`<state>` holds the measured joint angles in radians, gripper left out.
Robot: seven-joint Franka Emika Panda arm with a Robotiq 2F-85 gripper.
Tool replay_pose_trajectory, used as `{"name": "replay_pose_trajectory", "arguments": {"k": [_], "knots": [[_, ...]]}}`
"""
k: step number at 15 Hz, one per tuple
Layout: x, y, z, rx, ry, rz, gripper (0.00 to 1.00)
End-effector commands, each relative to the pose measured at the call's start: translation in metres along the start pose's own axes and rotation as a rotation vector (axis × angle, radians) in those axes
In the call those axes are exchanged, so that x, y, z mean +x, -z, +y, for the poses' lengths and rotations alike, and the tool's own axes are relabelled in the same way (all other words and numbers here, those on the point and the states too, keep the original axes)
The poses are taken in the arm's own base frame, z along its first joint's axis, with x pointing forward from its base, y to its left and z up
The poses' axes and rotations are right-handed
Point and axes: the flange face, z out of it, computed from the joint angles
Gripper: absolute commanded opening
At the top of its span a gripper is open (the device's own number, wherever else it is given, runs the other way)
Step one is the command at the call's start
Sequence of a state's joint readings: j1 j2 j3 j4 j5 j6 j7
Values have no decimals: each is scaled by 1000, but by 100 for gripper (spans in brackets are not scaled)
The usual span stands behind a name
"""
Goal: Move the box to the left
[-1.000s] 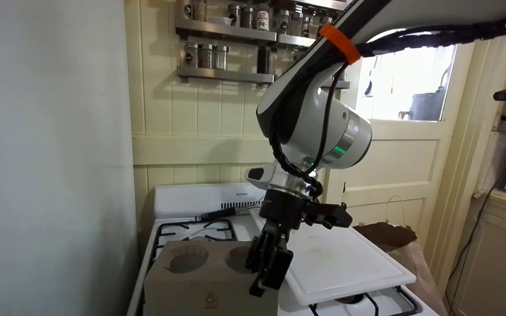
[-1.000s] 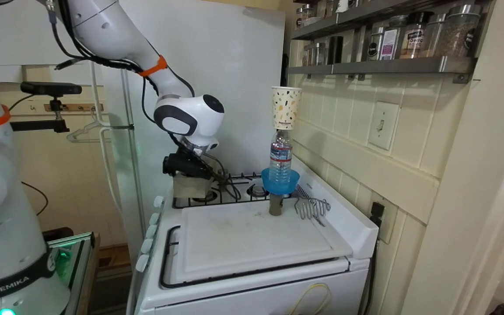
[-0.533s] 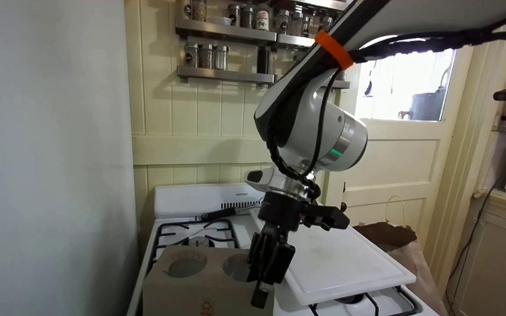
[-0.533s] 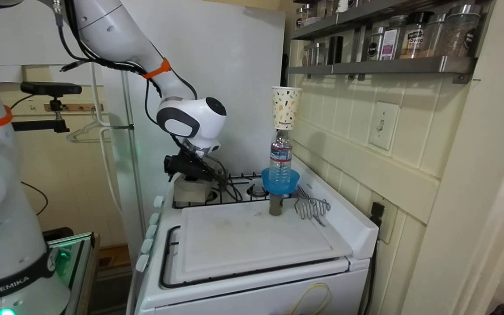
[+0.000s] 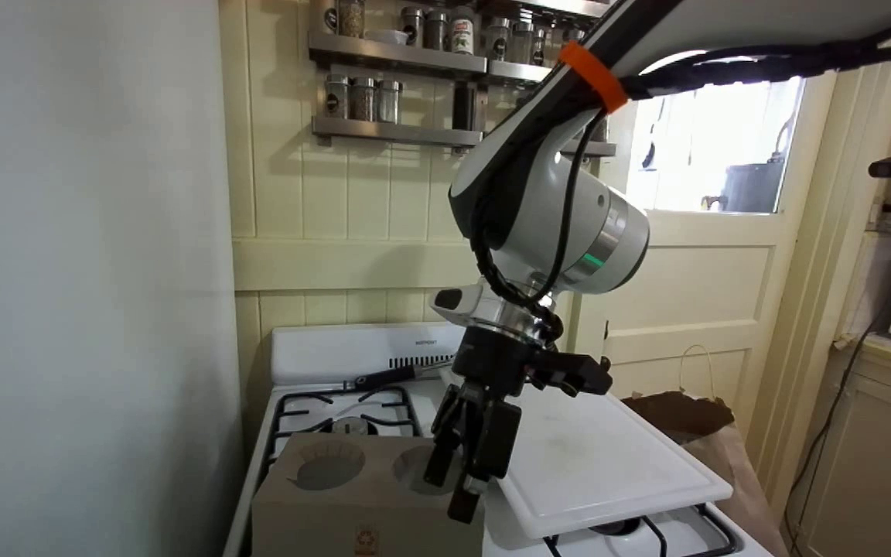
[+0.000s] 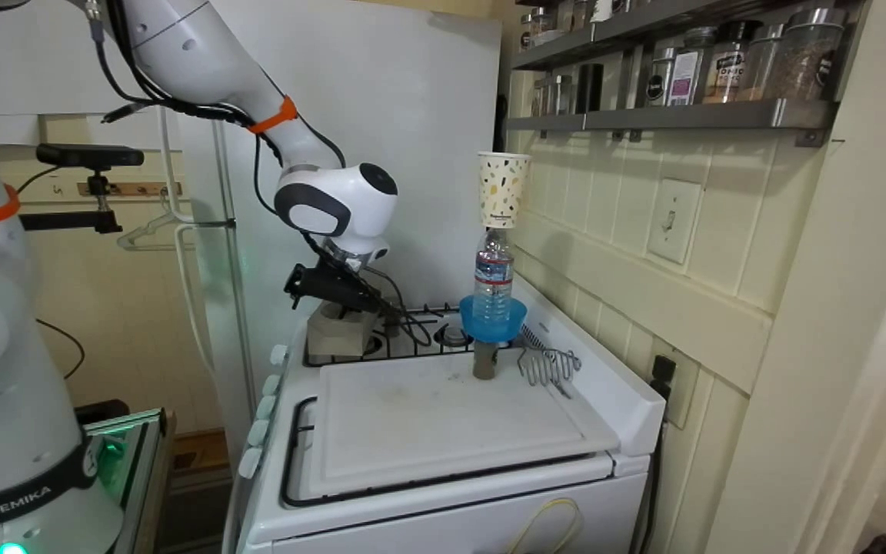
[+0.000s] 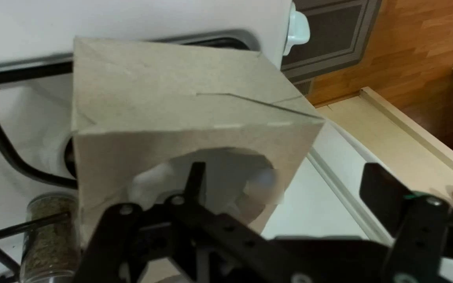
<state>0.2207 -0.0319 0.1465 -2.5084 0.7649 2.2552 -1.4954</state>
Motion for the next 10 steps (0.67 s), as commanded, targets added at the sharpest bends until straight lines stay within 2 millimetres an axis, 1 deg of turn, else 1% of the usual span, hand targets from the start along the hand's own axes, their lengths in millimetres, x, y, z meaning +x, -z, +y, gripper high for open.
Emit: {"name": "replay_pose_trajectory", "arguments": {"k": [1, 6, 10], "knots": [[7, 8, -13, -65, 43, 4, 100], [15, 21, -29, -96, 60, -3, 100], [11, 30, -49, -133, 46, -10, 100]]}}
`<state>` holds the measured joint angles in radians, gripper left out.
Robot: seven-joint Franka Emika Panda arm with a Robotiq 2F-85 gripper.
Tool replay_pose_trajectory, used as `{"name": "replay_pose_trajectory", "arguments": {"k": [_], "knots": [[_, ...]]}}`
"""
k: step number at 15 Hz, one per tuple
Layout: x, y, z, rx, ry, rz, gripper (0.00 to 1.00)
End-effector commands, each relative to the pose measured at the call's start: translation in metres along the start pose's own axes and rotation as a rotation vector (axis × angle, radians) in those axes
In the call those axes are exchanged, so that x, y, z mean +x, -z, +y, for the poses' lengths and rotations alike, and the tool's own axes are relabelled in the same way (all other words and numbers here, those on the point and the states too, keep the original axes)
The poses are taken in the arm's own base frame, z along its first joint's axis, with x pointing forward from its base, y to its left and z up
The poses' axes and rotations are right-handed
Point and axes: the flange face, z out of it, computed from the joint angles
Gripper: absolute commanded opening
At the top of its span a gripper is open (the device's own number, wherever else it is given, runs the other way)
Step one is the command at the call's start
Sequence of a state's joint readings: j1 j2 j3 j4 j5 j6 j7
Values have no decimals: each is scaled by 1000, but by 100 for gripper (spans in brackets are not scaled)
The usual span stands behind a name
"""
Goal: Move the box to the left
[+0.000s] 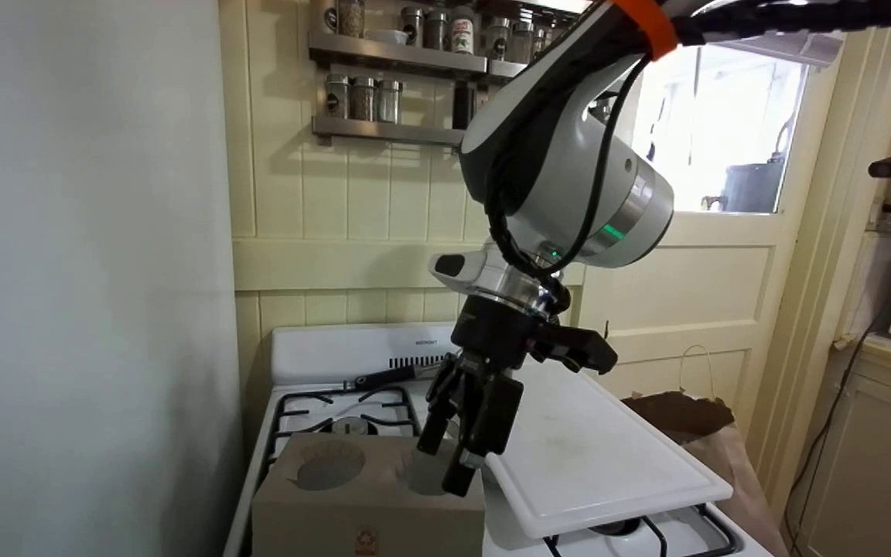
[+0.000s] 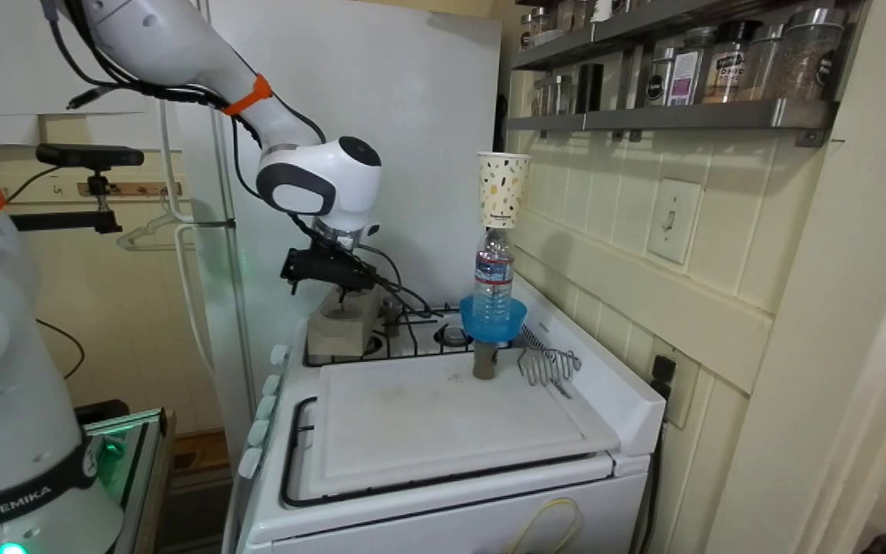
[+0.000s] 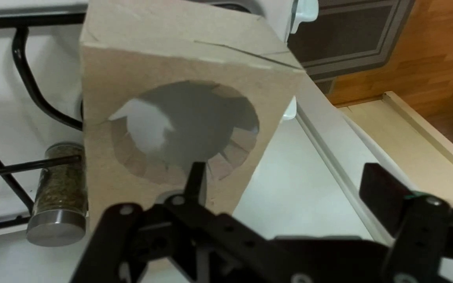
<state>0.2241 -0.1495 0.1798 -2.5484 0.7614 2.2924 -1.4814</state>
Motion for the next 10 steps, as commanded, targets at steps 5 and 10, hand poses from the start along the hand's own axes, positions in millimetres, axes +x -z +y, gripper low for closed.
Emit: {"name": "replay_pose_trajectory", "arguments": {"k": [5, 10], "knots": [[-7, 21, -53, -107, -2, -53, 100], [-3, 21, -35, -65, -3, -29, 100]]}}
